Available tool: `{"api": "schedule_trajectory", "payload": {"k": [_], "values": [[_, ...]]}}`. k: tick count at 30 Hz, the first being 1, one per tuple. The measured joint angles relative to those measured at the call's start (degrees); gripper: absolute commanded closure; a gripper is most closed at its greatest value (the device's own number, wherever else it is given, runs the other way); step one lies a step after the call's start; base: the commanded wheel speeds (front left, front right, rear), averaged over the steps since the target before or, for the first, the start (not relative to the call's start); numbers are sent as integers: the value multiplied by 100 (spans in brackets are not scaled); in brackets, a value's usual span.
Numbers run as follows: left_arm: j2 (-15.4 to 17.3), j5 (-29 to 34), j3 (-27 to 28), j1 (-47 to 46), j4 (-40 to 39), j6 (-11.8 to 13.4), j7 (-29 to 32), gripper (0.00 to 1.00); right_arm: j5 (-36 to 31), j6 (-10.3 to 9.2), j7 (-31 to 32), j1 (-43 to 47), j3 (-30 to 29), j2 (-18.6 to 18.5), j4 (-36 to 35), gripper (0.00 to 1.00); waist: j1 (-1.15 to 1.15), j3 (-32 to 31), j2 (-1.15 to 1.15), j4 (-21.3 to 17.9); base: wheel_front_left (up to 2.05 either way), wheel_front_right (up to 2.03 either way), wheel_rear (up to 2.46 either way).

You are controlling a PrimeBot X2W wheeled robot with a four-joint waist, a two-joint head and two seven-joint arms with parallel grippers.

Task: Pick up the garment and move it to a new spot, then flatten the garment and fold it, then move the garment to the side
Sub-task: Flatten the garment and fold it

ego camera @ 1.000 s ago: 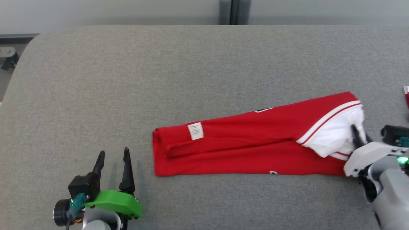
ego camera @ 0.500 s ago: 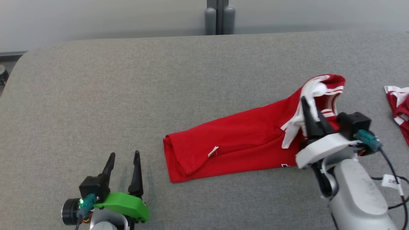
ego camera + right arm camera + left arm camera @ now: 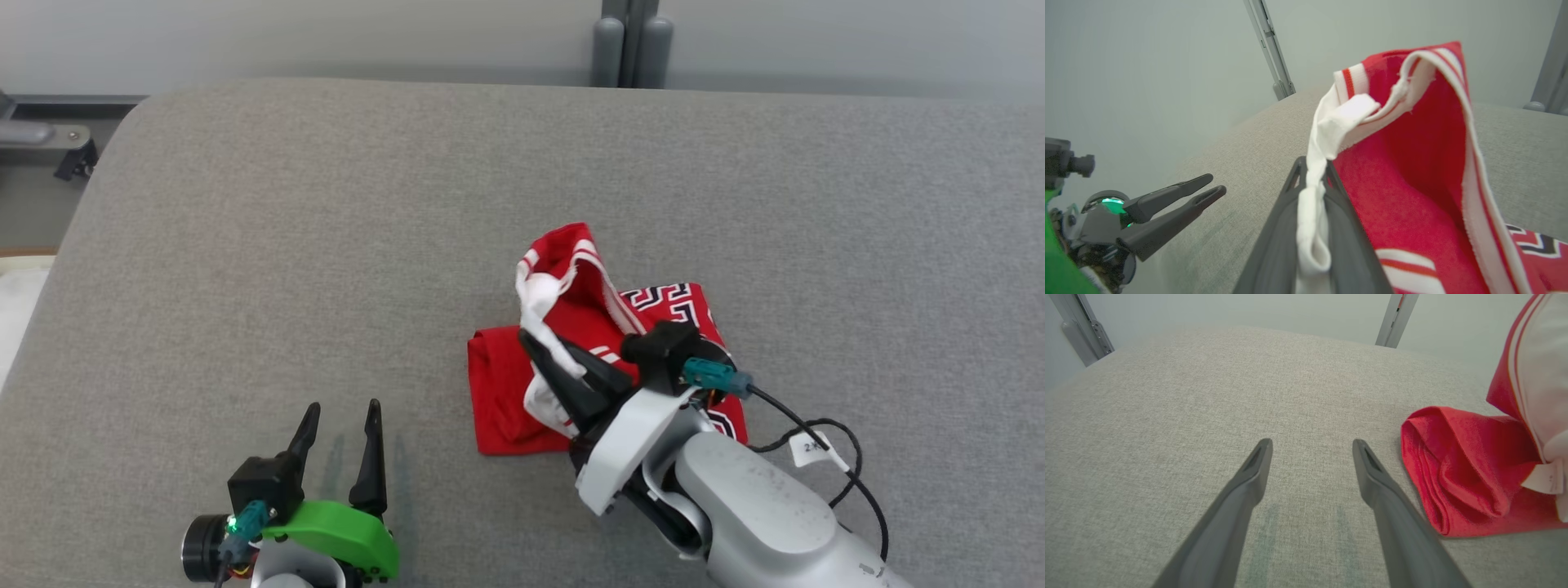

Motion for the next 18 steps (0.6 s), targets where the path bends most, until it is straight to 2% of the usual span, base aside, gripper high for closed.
{"api": "schedule_trajectory", "payload": {"k": [1, 2, 5, 8, 13, 18], "values": [[0, -3, -13, 1, 8, 10, 1, 0, 165, 0, -9, -47, 194, 1, -4, 13, 0, -2, 0, 51, 0, 0, 0], [0, -11, -22, 1, 9, 19, 0, 0, 281, 0, -10, -87, 353, 3, 0, 0, 0, -6, 0, 96, 0, 0, 0], [0, -19, -12, 4, 4, 52, 0, 0, 442, 0, -43, -203, 464, 12, 91, 0, 0, -35, 0, 174, 0, 0, 0], [0, -22, 53, 14, -30, 91, 0, 0, 283, 1, -63, -275, 169, 12, 324, 0, 0, -69, 0, 145, 0, 0, 0], [0, 81, 183, 26, -97, 96, 0, 0, -755, 0, -67, -182, -1307, 3, 424, 0, 0, -112, 0, -51, 0, 0, 0], [-1, 276, 271, 42, -158, 84, 0, 0, -1679, 0, -67, 375, -2622, -4, 264, 0, 0, -168, 0, -286, 0, 0, 0]]}}
